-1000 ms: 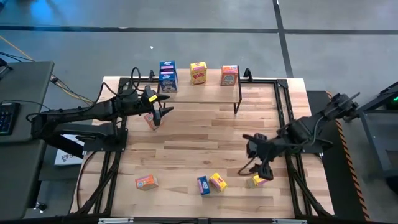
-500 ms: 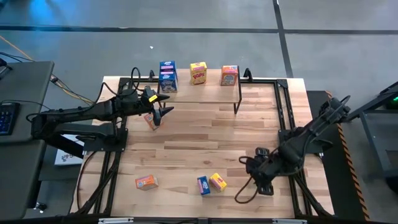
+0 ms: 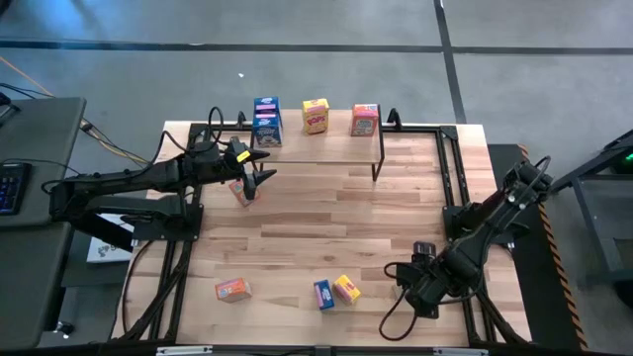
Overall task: Stack cereal on shelf
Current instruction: Put the right yellow cereal box on the shelf
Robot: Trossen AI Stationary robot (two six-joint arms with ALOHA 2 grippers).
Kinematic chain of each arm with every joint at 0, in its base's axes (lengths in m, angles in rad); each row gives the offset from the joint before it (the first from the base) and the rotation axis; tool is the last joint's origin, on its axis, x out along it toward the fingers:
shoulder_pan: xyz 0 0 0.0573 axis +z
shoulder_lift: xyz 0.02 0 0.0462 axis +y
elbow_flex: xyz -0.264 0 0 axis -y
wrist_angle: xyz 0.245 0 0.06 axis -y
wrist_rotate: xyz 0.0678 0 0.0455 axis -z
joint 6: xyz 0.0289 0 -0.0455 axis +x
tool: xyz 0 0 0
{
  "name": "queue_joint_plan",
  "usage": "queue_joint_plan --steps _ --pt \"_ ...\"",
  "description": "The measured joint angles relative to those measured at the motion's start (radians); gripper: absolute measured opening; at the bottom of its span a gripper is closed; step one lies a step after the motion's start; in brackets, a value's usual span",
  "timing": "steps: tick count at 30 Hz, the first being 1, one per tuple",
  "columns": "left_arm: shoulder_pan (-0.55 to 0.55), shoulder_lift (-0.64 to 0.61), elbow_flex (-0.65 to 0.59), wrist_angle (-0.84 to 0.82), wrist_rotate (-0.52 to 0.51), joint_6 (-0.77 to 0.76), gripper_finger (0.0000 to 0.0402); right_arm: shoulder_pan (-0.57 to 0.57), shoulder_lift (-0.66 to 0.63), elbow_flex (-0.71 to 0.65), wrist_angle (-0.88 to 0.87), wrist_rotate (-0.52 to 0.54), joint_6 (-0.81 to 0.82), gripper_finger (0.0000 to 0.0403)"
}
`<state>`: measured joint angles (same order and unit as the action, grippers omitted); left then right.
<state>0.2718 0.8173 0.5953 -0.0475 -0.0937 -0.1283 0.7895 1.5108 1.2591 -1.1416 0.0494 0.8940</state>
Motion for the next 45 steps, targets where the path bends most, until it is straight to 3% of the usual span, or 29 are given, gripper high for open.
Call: queue_joint_plan --steps 19,32,45 --pt "0.0 0.0 0.0 0.0 0.0 0.001 0.028 0.023 0.132 0.0 -0.014 0.016 -0.004 0.0265" --pt "0.0 0.0 0.0 0.022 0.001 0.001 0.028 0.022 0.135 0.0 -0.014 0.0 0.004 0.0183" --pt "0.0 0.0 -0.001 0.076 0.012 0.002 0.028 -0.068 0.131 0.075 -0.093 -0.005 -0.065 0.0174"
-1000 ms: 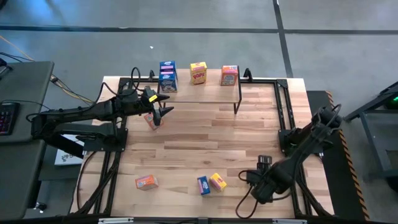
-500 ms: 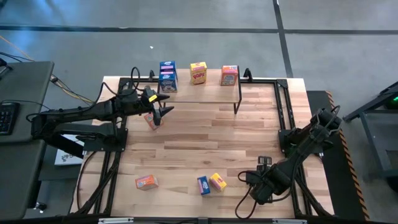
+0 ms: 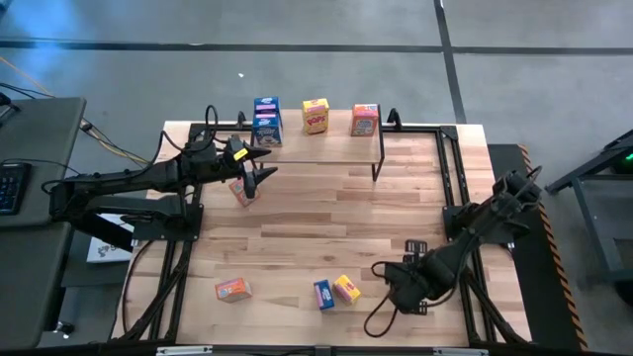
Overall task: Stack cereal on shelf
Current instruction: Put the right yellow cereal box on the shelf
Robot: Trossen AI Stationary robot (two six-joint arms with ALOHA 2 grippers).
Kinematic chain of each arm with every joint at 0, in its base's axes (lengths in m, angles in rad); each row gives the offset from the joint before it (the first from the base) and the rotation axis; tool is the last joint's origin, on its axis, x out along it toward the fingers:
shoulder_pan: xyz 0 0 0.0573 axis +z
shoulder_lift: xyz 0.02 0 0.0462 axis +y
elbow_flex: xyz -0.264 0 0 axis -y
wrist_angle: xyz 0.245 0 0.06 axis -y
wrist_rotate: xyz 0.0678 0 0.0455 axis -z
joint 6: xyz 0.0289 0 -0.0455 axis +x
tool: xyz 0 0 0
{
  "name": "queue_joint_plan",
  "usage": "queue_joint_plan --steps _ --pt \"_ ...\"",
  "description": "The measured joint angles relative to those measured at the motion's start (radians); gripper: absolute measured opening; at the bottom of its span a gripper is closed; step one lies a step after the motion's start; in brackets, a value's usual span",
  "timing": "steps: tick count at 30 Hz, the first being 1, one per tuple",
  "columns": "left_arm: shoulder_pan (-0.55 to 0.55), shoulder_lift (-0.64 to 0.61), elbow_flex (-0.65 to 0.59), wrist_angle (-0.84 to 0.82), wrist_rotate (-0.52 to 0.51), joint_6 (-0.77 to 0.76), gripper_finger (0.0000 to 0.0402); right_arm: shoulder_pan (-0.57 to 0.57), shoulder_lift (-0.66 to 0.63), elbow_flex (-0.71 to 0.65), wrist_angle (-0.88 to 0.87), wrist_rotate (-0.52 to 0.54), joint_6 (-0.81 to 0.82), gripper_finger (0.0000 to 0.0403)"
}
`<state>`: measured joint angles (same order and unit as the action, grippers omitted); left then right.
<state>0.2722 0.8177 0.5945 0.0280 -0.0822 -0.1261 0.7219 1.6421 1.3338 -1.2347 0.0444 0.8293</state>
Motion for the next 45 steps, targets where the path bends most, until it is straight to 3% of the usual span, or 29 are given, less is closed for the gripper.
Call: queue_joint_plan --steps 10,25,34,45 --pt "0.0 0.0 0.0 -0.001 0.0 0.008 0.028 -0.18 0.0 0.221 -0.132 0.092 -0.204 0.0174" --pt "0.0 0.02 0.0 -0.01 0.001 0.015 0.028 -0.537 -0.001 0.527 -0.142 0.222 -0.615 0.0174" --pt "0.0 0.077 0.0 -0.008 0.001 0.015 0.028 -0.741 -0.001 0.578 -0.071 0.144 -0.829 0.0174" --pt "0.0 0.108 0.0 -0.005 0.001 0.032 0.028 -0.879 -0.001 0.579 0.002 0.139 -0.942 0.0174"
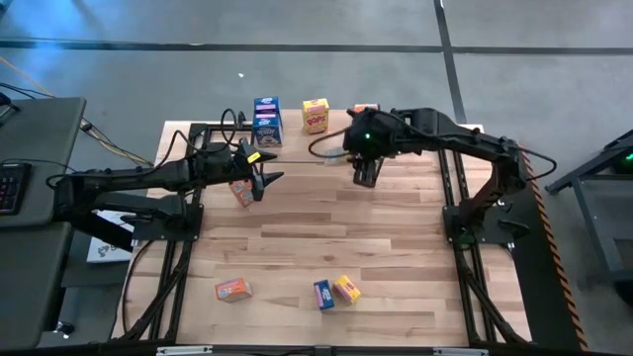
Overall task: Stack cereal on shelf
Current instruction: Put the right yellow cereal box on the shelf
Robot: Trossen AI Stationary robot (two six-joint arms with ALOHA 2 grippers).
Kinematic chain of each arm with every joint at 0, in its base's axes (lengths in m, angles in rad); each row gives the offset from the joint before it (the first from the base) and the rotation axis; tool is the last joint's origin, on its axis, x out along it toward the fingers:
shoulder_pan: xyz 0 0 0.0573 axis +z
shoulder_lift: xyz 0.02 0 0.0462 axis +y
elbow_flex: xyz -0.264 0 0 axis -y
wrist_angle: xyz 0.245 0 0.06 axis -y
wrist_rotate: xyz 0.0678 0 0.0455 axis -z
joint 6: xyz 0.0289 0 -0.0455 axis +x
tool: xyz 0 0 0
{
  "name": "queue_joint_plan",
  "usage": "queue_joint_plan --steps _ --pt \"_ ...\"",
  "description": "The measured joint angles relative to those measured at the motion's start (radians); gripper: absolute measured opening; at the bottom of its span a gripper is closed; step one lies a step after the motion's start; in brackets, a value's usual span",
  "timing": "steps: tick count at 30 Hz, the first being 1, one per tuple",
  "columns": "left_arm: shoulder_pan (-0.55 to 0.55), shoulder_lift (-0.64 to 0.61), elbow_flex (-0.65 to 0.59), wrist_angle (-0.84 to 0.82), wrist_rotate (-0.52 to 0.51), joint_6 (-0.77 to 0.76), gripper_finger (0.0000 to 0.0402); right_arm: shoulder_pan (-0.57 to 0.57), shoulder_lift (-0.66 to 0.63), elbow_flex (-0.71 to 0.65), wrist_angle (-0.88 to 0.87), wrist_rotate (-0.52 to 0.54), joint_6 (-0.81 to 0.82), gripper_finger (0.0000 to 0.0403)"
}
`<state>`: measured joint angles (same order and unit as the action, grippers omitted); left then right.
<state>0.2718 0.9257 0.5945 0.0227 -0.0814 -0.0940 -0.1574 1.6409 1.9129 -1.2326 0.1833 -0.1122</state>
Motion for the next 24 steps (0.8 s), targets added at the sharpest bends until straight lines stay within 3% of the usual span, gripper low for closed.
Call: queue_joint_plan --steps 9,24 --pt "0.0 0.0 0.0 0.0 0.0 0.001 0.028 -0.048 0.025 0.0 0.193 0.0 -0.073 0.0174" --pt "0.0 0.0 0.0 -0.002 0.0 0.001 0.028 -0.073 0.148 0.0 0.273 0.064 -0.164 0.0174"
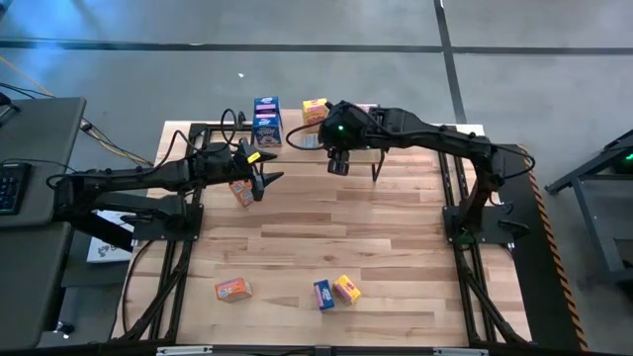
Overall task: Stack cereal on shelf
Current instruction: Put the right yellow cereal box on the shelf
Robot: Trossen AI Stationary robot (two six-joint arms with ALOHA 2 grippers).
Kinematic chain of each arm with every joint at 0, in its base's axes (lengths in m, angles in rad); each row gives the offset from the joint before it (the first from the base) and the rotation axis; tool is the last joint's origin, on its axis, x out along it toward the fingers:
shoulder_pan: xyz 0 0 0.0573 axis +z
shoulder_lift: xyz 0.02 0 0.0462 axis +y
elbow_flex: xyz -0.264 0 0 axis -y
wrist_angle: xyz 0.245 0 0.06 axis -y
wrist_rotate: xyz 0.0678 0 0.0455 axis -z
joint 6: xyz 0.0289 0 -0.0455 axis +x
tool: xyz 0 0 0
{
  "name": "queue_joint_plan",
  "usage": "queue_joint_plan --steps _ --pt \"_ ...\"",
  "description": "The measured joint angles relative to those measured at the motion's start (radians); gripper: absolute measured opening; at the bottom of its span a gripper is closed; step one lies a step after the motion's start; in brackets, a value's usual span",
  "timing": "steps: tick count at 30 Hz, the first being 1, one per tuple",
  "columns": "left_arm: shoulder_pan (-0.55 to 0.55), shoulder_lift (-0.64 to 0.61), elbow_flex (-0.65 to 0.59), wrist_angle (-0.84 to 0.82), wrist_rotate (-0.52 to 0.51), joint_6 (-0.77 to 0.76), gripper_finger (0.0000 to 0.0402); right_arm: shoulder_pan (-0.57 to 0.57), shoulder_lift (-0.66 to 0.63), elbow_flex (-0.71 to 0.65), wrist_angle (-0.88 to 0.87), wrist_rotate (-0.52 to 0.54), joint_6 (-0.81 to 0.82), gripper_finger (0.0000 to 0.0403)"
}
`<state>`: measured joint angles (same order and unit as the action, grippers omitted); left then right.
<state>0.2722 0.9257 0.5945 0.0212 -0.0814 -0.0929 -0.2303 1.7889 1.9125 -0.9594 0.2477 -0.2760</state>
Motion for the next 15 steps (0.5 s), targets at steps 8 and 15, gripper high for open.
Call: queue_joint_plan --steps 8,15 --pt "0.0 0.0 0.0 0.0 0.0 0.0 0.028 -0.041 0.0 0.0 -0.001 -0.042 0.013 0.0174" --pt "0.0 0.0 0.0 -0.001 0.0 0.0 0.028 -0.071 -0.001 0.03 -0.061 -0.174 0.057 0.0174"
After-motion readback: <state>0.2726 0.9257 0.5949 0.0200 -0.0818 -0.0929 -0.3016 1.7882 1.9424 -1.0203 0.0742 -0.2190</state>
